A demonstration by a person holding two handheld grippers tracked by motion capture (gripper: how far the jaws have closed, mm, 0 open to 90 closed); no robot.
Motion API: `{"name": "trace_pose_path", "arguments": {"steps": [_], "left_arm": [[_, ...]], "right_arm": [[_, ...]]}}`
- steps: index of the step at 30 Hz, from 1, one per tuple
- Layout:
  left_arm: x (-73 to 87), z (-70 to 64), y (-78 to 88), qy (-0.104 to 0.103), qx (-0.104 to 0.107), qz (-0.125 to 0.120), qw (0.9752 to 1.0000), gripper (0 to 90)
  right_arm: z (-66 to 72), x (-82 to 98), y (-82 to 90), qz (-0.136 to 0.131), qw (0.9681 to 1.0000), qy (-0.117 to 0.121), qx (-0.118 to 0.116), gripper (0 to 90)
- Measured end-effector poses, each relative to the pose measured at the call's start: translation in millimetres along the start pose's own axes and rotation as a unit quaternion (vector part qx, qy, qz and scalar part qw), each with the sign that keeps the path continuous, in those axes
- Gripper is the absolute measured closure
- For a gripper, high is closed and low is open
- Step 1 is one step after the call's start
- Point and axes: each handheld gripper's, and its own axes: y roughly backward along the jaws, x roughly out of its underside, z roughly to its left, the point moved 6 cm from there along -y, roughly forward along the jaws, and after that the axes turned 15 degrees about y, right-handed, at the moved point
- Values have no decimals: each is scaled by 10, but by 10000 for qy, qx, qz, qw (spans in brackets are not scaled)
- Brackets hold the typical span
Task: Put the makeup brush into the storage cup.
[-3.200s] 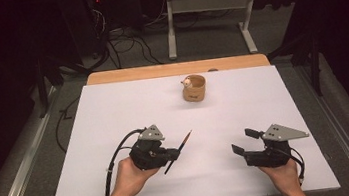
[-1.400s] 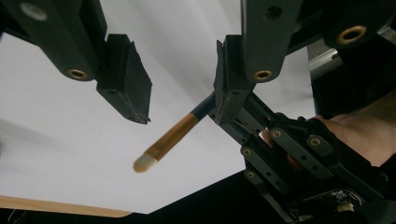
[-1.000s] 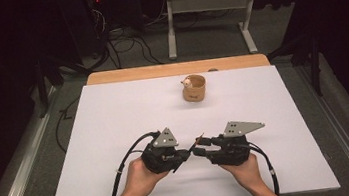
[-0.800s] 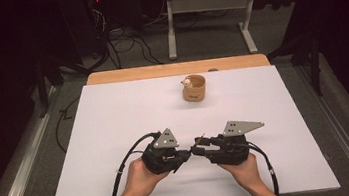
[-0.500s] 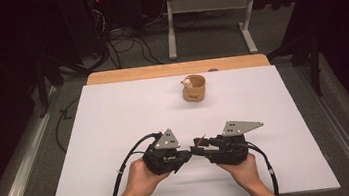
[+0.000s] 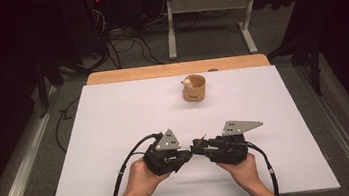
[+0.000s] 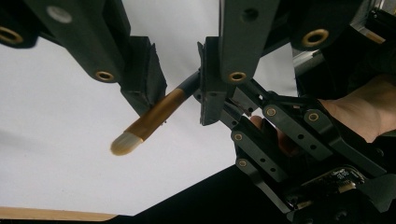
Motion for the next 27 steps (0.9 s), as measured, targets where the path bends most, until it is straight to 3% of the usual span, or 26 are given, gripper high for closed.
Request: {"name": "trace_pose_path", "arguments": {"steps": [12, 16, 27], "left_arm": [[1, -14, -6, -33, 16, -10, 10000, 834], [5, -30, -10, -89, 24, 16, 10000, 832], [-12, -37, 15, -48, 141, -92, 9998, 821]], "right_arm": [[0, -10, 11, -99, 9997, -162, -149, 796], [13, -24, 8, -183, 9991, -201, -330, 848], [37, -53, 31, -207, 9992, -120, -316, 855]]}}
